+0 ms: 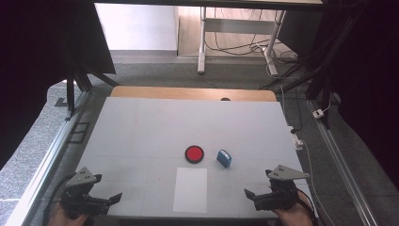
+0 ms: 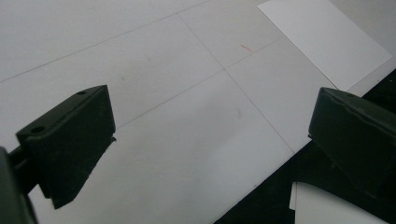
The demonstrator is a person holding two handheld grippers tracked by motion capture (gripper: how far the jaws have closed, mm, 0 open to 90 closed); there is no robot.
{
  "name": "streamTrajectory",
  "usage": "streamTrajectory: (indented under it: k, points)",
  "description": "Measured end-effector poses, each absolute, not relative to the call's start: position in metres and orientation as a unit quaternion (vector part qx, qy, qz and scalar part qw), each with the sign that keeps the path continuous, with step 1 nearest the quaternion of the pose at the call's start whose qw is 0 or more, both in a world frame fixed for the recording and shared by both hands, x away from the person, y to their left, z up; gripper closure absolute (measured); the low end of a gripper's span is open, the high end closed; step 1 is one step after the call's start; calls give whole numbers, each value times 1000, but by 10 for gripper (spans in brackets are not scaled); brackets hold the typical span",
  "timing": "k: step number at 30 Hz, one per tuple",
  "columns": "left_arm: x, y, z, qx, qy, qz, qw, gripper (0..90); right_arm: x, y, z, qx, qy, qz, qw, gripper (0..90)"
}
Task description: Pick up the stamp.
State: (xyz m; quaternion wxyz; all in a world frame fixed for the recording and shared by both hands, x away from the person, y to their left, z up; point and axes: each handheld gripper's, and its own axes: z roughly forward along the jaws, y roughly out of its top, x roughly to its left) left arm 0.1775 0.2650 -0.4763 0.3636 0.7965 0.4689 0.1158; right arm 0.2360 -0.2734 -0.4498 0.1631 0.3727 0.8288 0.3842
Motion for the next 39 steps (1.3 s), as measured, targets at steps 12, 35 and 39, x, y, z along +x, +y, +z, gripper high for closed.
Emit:
streamTrajectory:
  k: [12, 35, 39]
  points:
    - [178, 265, -476, 797, 469, 113, 364, 11, 247, -263, -448, 381, 827, 389, 138, 0]
    - [178, 266, -477, 795, 470, 109, 368, 9, 277, -232, -455, 353, 849, 368, 141, 0]
    - [178, 266, -477, 796, 469, 110, 367, 9, 285, -226, -458, 353, 851, 363, 139, 0]
